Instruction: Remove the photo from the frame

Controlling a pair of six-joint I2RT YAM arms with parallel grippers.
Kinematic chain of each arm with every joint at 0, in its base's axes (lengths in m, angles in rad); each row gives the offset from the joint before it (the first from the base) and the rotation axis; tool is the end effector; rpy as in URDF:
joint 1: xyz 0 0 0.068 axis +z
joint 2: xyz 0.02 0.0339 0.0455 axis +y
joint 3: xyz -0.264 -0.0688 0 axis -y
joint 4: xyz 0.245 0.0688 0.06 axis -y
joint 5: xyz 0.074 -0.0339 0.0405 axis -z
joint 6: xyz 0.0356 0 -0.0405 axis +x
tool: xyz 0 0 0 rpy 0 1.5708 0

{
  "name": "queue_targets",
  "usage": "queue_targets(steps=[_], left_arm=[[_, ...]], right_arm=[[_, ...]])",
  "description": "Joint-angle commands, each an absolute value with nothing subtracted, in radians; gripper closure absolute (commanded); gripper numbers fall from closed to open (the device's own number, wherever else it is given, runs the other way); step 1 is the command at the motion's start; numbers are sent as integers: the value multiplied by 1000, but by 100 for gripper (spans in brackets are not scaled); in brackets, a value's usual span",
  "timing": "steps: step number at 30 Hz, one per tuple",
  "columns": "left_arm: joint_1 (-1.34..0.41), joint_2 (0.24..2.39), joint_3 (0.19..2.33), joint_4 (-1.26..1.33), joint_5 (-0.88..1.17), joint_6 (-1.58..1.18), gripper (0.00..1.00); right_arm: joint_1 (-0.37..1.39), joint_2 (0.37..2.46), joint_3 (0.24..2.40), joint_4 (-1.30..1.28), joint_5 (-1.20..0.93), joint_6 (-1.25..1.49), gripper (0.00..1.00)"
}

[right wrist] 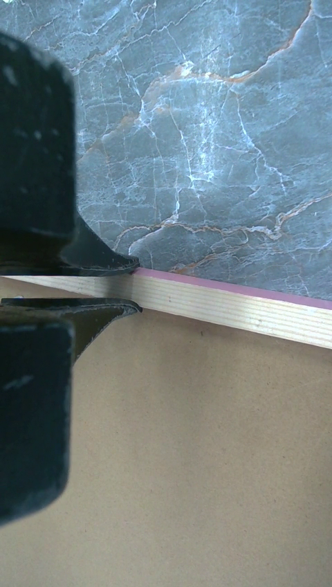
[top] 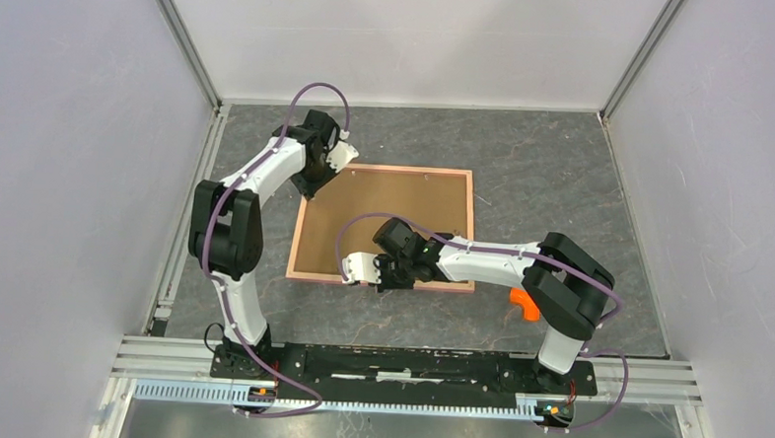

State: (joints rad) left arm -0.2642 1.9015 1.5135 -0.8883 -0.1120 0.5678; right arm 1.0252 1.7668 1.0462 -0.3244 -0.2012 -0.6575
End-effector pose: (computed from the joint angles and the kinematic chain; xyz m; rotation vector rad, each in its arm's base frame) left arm 0.3746 -0.0972 0.2214 1.1336 2.6249 0.2226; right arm 0.1754 0.3027 0.1617 -2.0117 1.7023 0.3910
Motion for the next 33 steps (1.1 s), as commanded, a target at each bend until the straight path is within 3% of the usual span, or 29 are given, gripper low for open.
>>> queue_targets(steps=[1,33], left_arm=[[-264,1935,1555,-865,-138,575,98],[-306,1975,1572,-812,26,506,98]], right_arm=[[1044,1825,1011,-486,-298,-716,100],[1044,1833,1009,-495,-308,-726,100]])
